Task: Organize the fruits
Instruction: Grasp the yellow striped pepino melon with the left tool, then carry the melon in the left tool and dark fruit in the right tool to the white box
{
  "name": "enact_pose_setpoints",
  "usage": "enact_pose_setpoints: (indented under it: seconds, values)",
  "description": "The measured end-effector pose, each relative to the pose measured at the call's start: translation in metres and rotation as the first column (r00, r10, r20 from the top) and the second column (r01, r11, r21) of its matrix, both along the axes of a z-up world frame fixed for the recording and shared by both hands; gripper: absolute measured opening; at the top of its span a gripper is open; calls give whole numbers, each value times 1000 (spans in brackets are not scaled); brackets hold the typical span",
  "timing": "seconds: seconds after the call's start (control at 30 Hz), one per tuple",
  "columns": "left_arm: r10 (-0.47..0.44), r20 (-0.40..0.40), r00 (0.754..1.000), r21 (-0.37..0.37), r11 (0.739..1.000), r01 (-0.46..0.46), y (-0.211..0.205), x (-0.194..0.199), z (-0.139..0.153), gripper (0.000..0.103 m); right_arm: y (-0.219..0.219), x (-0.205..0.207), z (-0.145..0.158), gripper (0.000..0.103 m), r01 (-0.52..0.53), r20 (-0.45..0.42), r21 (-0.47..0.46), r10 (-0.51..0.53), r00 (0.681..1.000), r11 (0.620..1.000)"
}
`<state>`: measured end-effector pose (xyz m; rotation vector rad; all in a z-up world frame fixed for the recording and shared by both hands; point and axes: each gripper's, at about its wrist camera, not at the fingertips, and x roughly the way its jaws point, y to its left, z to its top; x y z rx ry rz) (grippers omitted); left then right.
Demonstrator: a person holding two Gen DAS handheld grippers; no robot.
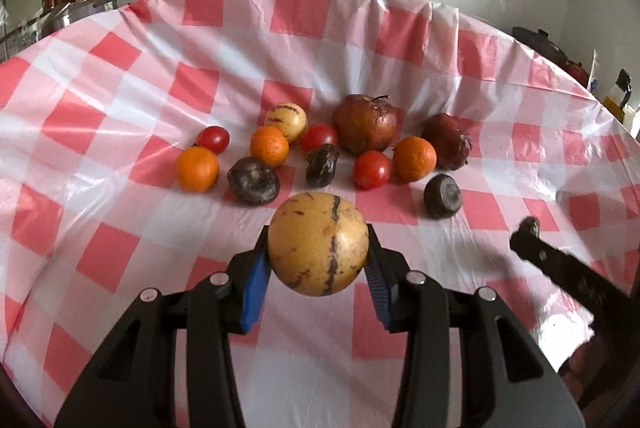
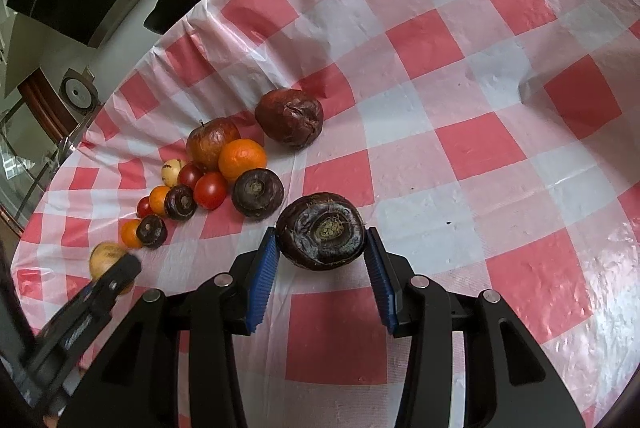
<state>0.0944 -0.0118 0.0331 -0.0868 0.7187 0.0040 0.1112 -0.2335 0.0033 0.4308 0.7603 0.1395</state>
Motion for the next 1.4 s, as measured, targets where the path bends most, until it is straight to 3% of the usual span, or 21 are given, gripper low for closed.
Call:
enact_pose_setpoints:
  seconds: [0.33,0.57,0.73,1.03,1.1,1.2,1.3,1.4]
  values:
    - [74,15,997,-100,992,-72,44,-61,5,44,0,-42,17,44,45,102,43,-49,994,998]
    - [121,32,992,-135,984,-115,72,-115,4,44,41,-110,29,43,-49,163,-18,51,985,999]
    - [157,36,987,-120,981,-151,102,-169,-3,44,67,-145,30,44,-125,177,-48,132,975,991]
    - [243,66,968,-96,967,-236,166,-250,5,44,109,-183,33,44,-252,175,-67,260,950,965]
    - [267,65,961,-96,961,-260,184,-273,5,44,126,-194,36,44,-301,174,-80,311,934,950]
    - [316,69,946,-81,947,-310,212,-311,6,44,162,-217,44,44,-408,188,-126,425,885,904]
    - [361,66,930,-65,932,-357,240,-344,6,44,203,-244,51,44,-538,197,-160,561,804,828]
    - [406,53,912,-35,914,-405,265,-373,3,44,249,-278,56,44,-655,211,-225,692,690,721]
